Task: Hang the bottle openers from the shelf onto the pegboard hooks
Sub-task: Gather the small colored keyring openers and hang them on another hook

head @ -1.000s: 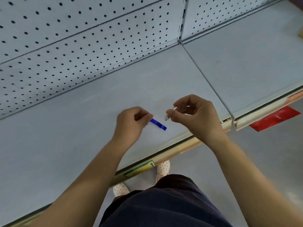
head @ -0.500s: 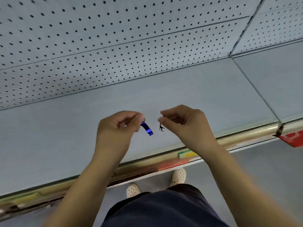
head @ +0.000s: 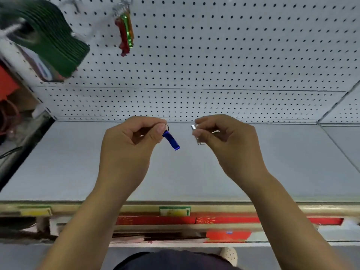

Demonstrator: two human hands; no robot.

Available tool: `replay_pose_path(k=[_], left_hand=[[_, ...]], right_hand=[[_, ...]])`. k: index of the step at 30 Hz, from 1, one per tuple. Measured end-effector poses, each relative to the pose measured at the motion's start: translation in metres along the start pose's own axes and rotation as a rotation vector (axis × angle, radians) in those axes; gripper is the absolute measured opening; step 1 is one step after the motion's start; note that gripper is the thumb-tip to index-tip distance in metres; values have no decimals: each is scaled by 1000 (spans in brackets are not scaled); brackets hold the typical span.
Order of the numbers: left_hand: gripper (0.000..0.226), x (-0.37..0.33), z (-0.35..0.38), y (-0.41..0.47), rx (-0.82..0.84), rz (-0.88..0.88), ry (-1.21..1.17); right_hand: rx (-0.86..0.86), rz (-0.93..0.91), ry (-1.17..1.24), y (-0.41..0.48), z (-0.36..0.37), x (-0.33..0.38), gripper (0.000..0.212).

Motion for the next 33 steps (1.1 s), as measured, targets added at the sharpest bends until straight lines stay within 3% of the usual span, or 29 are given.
replay_pose_path(k=[4, 10, 17, 28, 33], left_hand=[[12, -26, -39, -2, -88, 109, 59], [13, -57, -75, -7, -160, 226, 89], [14, -63, -95, -8, -209, 259, 16], [10, -87, -123, -5, -267, 353, -117], [12, -97, -132, -7, -291, 434, 1]], right_hand=[[12, -147, -77, 16, 25, 41, 6], [166, -249, -182, 32, 57, 78, 20], [139, -305, -227, 40, 59, 110, 20], [94, -375, 174, 50, 72, 164, 11], [87, -422, 122, 62, 80, 186, 7]])
Point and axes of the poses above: each hand's wrist, its own y-axis towards the middle knuckle, its own z-axis out of the palm, x = y × z, the point moved 8 cm from there along y, towards the middle knuckle, and after that the axes turned 8 degrees about x, right-handed, at the moved point
